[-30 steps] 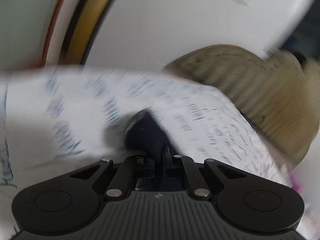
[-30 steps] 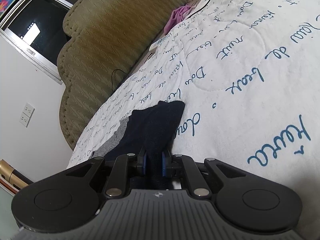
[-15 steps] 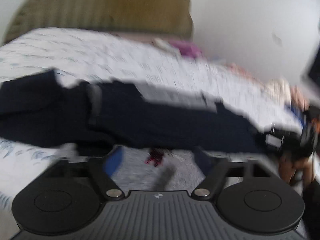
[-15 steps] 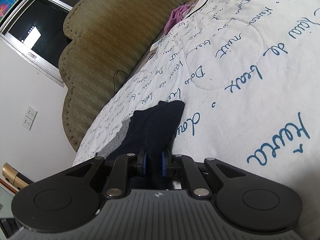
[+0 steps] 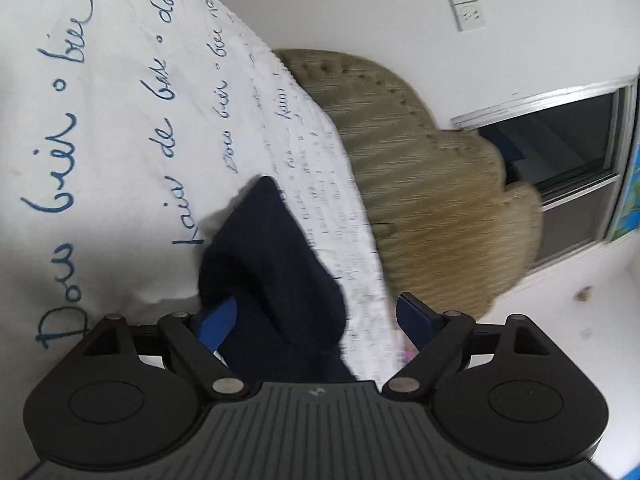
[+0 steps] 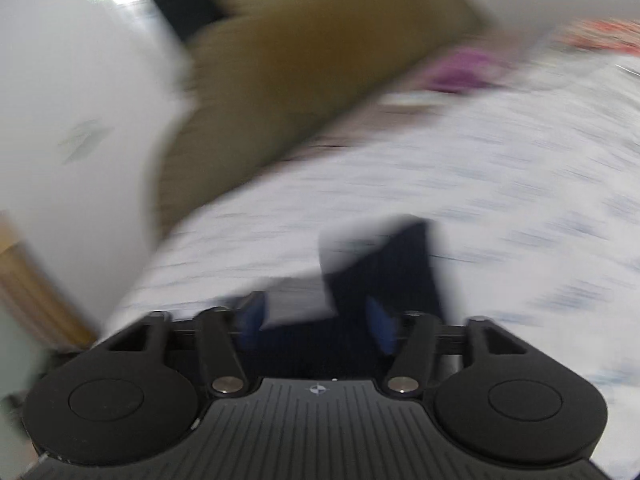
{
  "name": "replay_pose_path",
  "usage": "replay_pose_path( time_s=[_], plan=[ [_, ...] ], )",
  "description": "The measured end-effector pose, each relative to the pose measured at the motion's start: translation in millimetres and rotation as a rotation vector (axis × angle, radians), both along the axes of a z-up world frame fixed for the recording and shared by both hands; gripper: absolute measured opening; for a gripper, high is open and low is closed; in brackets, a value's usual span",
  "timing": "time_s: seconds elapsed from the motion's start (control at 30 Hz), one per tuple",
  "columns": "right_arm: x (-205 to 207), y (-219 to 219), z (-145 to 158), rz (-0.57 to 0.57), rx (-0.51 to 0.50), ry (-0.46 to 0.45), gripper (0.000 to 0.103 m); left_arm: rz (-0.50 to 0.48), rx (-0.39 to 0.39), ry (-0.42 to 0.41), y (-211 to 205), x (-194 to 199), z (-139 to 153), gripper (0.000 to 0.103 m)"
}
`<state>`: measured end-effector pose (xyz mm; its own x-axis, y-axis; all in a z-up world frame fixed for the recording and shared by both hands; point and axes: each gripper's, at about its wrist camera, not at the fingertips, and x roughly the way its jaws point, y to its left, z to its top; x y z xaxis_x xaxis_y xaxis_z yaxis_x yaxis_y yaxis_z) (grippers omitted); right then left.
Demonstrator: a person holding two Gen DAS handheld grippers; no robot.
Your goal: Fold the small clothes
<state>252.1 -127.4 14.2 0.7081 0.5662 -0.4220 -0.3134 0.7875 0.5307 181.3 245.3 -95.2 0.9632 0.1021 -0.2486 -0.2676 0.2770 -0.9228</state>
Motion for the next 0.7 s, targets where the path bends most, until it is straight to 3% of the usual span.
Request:
replay_pose_path(
  time_s=[0.03,0.1,0.17,0.3,0.4,0.63,0.67,0.7],
  plan=[
    [5.0,22.9,8.0,0.078,0.068,0.011,0.078,-0.012,0.001,-0.020,2.7,-2.7,-2.8,0.088],
    [24.6,71.4,9.8,0.226,0.209,0.114,0.080,-0.024,-0.008,-0.046,6.3,-6.2,-4.7,0.088],
    [45.8,124.3,-1.0,0.310,0.257,0.234,0.077,-0.028,-0.012,-0.066,5.6,-7.7,-1.8,0.088],
    [80.2,211.7,-32.4,0.351,0.158,0.373,0.071,-0.027,-0.012,-0.075,-7.2,-15.5,-1.6,0.088],
    [102.4,243.5,-56.7,0.297,0.090,0.469,0.068,-0.019,-0.030,-0.081,-1.9,-10.2,-5.4,0.088],
    [108.5,267.4,-72.6,0.243,0.059,0.491,0.065,-0.010,-0.049,-0.086,-0.1,-12.8,-7.1,0.088],
    [110.9,272.2,-74.8,0.241,0.036,0.480,0.049,-0.009,-0.052,-0.088,0.2,-12.9,-7.5,0.088],
    [110.3,275.7,-76.1,0.241,0.002,0.470,0.019,-0.009,-0.055,-0.089,0.4,-13.3,-7.9,0.088]
  ],
)
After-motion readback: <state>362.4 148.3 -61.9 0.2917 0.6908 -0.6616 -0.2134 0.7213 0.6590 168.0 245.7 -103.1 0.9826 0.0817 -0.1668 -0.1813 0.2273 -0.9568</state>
